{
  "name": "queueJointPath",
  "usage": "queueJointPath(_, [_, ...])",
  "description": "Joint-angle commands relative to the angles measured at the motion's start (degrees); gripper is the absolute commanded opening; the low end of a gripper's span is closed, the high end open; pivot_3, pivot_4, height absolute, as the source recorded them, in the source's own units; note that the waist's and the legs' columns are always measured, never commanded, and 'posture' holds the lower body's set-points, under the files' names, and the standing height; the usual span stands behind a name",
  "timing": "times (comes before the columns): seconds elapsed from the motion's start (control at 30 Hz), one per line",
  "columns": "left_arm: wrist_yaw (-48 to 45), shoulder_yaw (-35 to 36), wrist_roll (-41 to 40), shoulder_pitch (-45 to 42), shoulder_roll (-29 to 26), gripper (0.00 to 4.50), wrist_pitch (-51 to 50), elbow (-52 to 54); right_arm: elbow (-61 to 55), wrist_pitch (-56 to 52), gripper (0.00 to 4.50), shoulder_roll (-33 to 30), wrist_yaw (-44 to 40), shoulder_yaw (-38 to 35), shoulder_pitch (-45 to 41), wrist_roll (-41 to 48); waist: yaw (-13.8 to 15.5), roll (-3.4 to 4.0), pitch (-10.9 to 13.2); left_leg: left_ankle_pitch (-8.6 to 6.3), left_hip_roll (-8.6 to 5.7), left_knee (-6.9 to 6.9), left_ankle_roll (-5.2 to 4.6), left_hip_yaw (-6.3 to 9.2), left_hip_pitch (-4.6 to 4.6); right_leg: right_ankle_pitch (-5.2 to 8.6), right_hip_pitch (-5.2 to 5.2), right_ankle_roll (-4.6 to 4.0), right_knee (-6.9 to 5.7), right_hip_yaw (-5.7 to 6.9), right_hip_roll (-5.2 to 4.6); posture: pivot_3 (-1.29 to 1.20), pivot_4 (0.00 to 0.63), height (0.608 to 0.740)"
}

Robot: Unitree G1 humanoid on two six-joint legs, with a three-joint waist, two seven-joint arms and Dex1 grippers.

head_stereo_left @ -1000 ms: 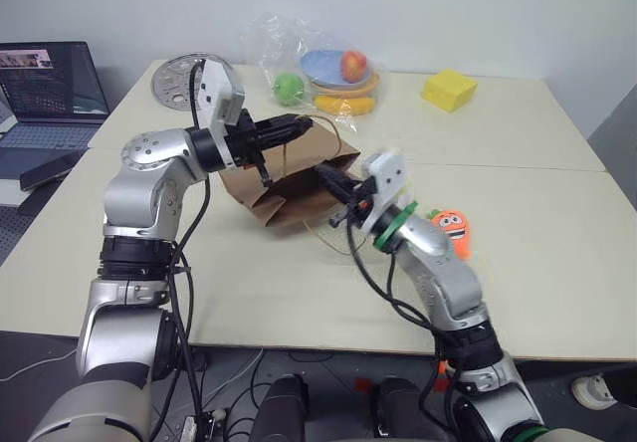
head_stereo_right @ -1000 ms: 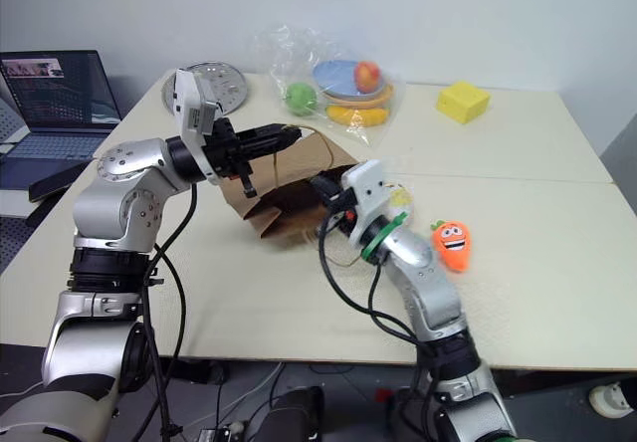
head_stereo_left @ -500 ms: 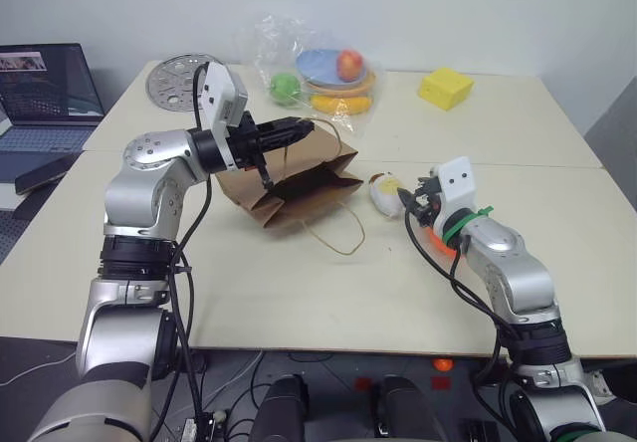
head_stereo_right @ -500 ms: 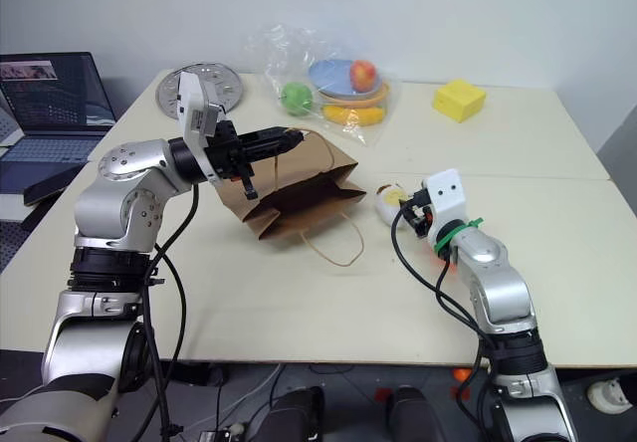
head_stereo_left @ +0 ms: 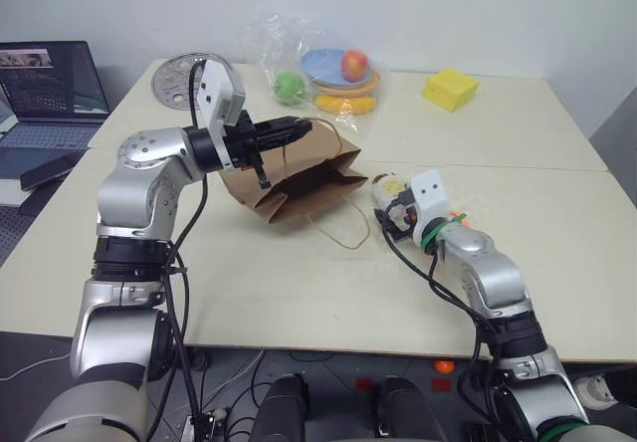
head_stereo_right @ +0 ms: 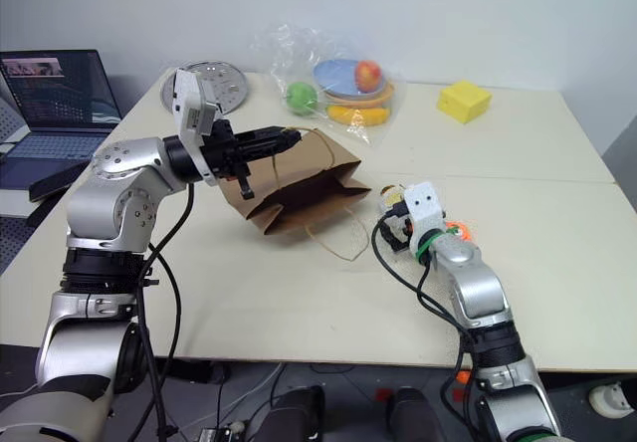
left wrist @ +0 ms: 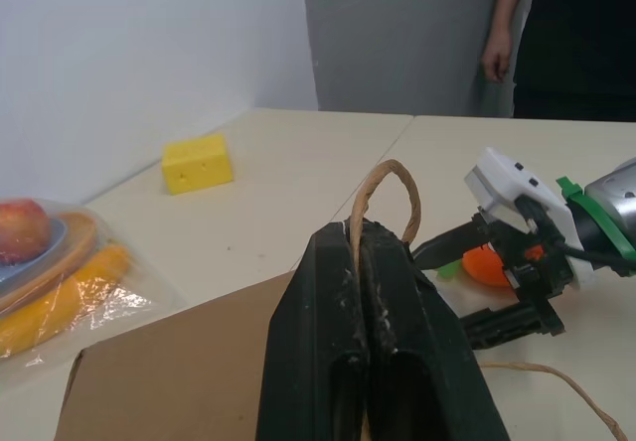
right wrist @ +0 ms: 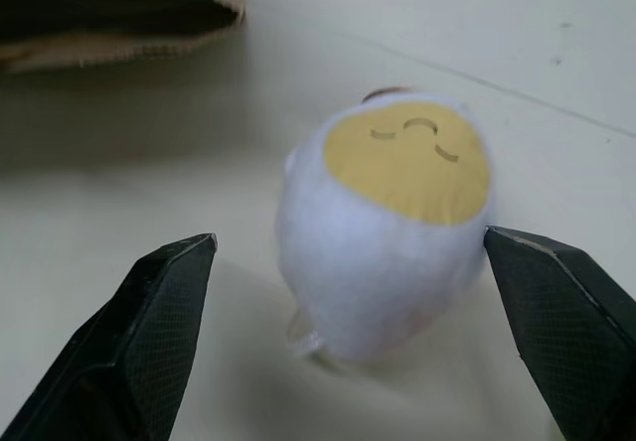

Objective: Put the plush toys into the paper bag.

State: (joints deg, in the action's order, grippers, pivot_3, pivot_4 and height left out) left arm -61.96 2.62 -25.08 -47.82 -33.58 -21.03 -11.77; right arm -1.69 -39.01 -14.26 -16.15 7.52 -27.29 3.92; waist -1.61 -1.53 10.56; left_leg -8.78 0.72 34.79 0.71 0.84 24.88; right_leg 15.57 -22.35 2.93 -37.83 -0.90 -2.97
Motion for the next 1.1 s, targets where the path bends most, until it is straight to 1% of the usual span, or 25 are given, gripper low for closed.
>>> queueJointPath(0.03, [0.04, 1.16, -0.55, -0.49, -0.59, 0.0, 0.16, 1.78, -0.27, 2.39, 4.47, -0.51, 0.31, 0.22, -0.07, -1.62, -0.03, 0.0, 0.0, 0.0, 0.01, 0.0, 0.0, 0.0, 0.0, 0.0, 0.0, 0.0, 0.0, 0.0, 0.0, 0.0, 0.15, 0.74])
queueJointPath(0.07, [0.02, 1.14, -0.51, -0.47, -0.59, 0.0, 0.22, 1.74, 0.15, 3.25, 4.47, -0.93, 0.59, 0.54, -0.07, -2.49, -0.03, 0.0, 0.0, 0.0, 0.01, 0.0, 0.0, 0.0, 0.0, 0.0, 0.0, 0.0, 0.0, 0.01, 0.01, 0.0, 0.15, 0.74])
queueJointPath(0.17, [-0.08, 1.01, -0.38, -0.69, -0.5, 0.0, 0.45, 1.47, 1.3, 5.14, 3.89, -1.19, 0.9, 0.23, 0.11, -3.4, -0.03, 0.0, 0.0, 0.0, 0.02, 0.0, 0.0, -0.01, 0.0, 0.0, 0.0, 0.0, 0.0, 0.03, 0.02, 0.0, 0.15, 0.74])
queueJointPath(0.4, [-0.63, 0.76, -0.4, -1.33, -0.22, 0.0, 0.78, 0.86, 1.47, 6.86, 1.27, -0.84, 1.02, -1.44, 0.42, -3.21, -0.03, 0.0, 0.0, 0.0, 0.02, -0.01, 0.0, -0.01, 0.0, 0.0, 0.0, 0.01, 0.0, 0.02, 0.02, 0.0, 0.15, 0.74])
queueJointPath(0.5, [-0.83, 0.45, -0.03, -1.61, 0.11, 0.0, 1.44, 0.1, -1.21, 8.43, 0.21, -2.25, -3.78, -2.09, 1.28, -0.15, -0.02, 0.0, 0.0, 0.0, 0.01, 0.0, 0.0, -0.01, 0.0, 0.0, 0.0, 0.01, 0.0, 0.01, 0.02, 0.0, 0.15, 0.74])
queueJointPath(0.53, [-0.83, 0.32, 0.09, -1.8, 0.4, 0.0, 1.7, -0.26, -3.62, 7.3, 0.02, -3.31, -6.26, -3.01, 1.56, 1.92, 0.01, 0.0, 0.0, 0.0, 0.01, 0.0, 0.0, -0.01, 0.0, 0.0, 0.01, 0.01, 0.0, 0.01, 0.01, 0.0, 0.15, 0.74])
queueJointPath(0.63, [-0.97, 0.15, 0.07, -2.05, 1.01, 0.0, 1.88, -0.35, -9.75, 4.16, 0.02, -6.47, -10.83, -4.84, 1.79, 5.82, 0.08, 0.0, 0.02, 0.0, 0.0, 0.0, 0.0, -0.01, 0.02, 0.01, 0.01, 0.03, 0.02, 0.01, 0.01, 0.0, 0.15, 0.74])
queueJointPath(0.7, [-1.22, 0.16, 0.09, -2.11, 1.12, 0.0, 1.9, -0.37, -14.02, 2.81, 0.02, -11.31, -14.04, -3.5, 1.55, 5.17, 0.08, 0.0, 0.03, 0.0, 0.0, 0.0, 0.0, 0.01, 0.03, 0.01, 0.01, 0.03, 0.03, 0.02, 0.01, 0.0, 0.15, 0.74])
queueJointPath(0.73, [-1.31, 0.2, 0.19, -2.16, 1.11, 0.0, 1.98, -0.52, -15.8, 1.15, 0.02, -12.3, -14.38, -3.74, 1.15, 5.7, 0.08, 0.0, 0.03, 0.0, 0.0, 0.0, 0.0, 0.01, 0.03, 0.01, 0.02, 0.04, 0.04, 0.03, 0.01, 0.0, 0.15, 0.74])
queueJointPath(0.83, [-1.61, 0.27, 0.29, -2.31, 1.0, 0.0, 2.2, -0.89, -19.07, -4.7, 0.02, -10.62, -11.84, -6.83, -1.55, 8.9, 0.01, 0.0, 0.03, -0.01, 0.05, 0.0, 0.01, 0.01, 0.02, 0.02, 0.02, 0.03, 0.06, 0.07, 0.02, 0.0, 0.15, 0.74])
queueJointPath(0.9, [-1.63, 0.29, 0.35, -2.38, 0.99, 0.0, 2.33, -1.05, -20.64, -6.5, 0.02, -10.03, -11.05, -7.24, -2.51, 9.51, -0.17, 0.0, 0.03, -0.01, 0.1, 0.0, 0.01, 0.05, 0.01, 0.01, -0.01, 0.02, 0.01, 0.05, 0.04, 0.0, 0.15, 0.74])
queueJointPath(0.97, [-1.6, 0.3, 0.45, -2.64, 1.11, 0.0, 2.5, -1.4, -21.34, -8.98, 0.02, -7.72, -8.77, -8.91, -3.72, 11.01, -0.09, 0.0, 0.03, -0.01, 0.1, -0.01, 0.01, 0.09, 0.01, 0.02, -0.01, 0.0, 0.0, 0.09, 0.05, 0.0, 0.15, 0.74])
queueJointPath(1.03, [-1.59, 0.26, 0.51, -2.75, 1.13, 0.0, 2.53, -1.43, -22.15, -10.77, 0.02, -6.28, -7.05, -9.14, -4.74, 11.44, 0.0, 0.0, 0.03, -0.01, 0.09, -0.01, 0.01, 0.09, 0.02, 0.02, -0.01, 0.0, 0.0, 0.1, 0.05, 0.0, 0.15, 0.74])
queueJointPath(1.1, [-1.59, 0.33, 0.44, -2.64, 1.11, 0.0, 2.5, -1.18, -23.19, -11.69, 0.02, -6.05, -6.58, -7.56, -4.54, 11.27, 0.03, 0.0, 0.03, -0.02, 0.07, -0.02, 0.03, 0.1, 0.03, 0.02, 0.0, 0.0, 0.03, 0.07, 0.02, 0.0, 0.15, 0.74])
